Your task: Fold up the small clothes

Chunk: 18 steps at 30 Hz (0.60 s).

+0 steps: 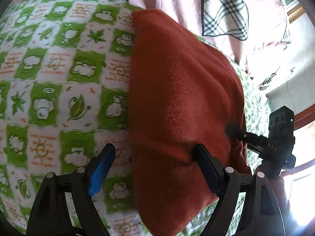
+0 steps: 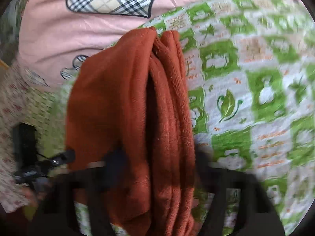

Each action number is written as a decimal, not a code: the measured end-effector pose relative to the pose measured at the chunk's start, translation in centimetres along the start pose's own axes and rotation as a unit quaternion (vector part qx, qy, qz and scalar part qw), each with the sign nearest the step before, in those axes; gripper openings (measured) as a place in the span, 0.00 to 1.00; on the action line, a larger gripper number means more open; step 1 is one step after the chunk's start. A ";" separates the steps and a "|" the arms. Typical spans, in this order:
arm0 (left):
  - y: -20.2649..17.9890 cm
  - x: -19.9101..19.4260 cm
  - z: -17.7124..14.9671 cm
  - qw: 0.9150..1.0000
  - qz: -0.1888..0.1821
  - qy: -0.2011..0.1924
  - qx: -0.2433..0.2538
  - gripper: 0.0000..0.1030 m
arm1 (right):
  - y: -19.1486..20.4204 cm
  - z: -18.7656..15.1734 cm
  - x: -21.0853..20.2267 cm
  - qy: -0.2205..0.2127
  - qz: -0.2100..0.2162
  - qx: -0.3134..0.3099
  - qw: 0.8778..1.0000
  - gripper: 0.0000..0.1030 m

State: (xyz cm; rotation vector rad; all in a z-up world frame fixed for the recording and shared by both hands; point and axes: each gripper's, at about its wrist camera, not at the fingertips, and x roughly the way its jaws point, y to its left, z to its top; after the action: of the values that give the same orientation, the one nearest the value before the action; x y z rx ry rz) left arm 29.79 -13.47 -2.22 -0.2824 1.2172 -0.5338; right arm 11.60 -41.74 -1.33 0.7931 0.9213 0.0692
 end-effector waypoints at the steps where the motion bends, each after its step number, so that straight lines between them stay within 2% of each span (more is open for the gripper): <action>1: -0.2 0.7 0.0 1.000 -0.004 0.002 -0.001 0.82 | -1.0 0.0 -0.1 -0.001 0.018 0.022 1.000 0.30; 3: -0.5 1.8 0.1 1.000 -0.015 0.003 -0.006 0.82 | -2.8 0.0 -0.2 -0.003 0.060 0.062 0.996 0.26; 5: -1.5 2.8 -0.1 1.000 -0.030 0.003 0.002 0.62 | -3.5 -0.2 -0.1 -0.005 0.080 0.080 0.994 0.26; 7: -2.6 2.9 -0.1 1.000 -0.014 -0.008 0.014 0.43 | -3.3 -0.3 -0.1 -0.008 0.077 0.076 0.994 0.25; 10: -3.7 1.7 0.0 0.999 -0.024 -0.027 0.024 0.26 | -2.1 -0.3 -0.3 -0.011 0.076 0.068 0.995 0.24; 15: -3.7 -3.1 -1.4 0.998 -0.022 -0.056 0.033 0.24 | 0.8 -0.8 -0.3 -0.014 0.086 0.053 0.995 0.23; 18: -1.9 -7.6 -3.1 0.997 -0.020 -0.072 0.025 0.24 | 3.5 -1.6 0.8 -0.003 0.110 0.038 0.993 0.23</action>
State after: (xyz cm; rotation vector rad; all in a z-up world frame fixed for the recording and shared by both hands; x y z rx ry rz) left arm 24.54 -10.77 3.81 -0.2985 1.0578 -0.5691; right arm 11.89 -37.99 -0.25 0.9629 0.8324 0.2249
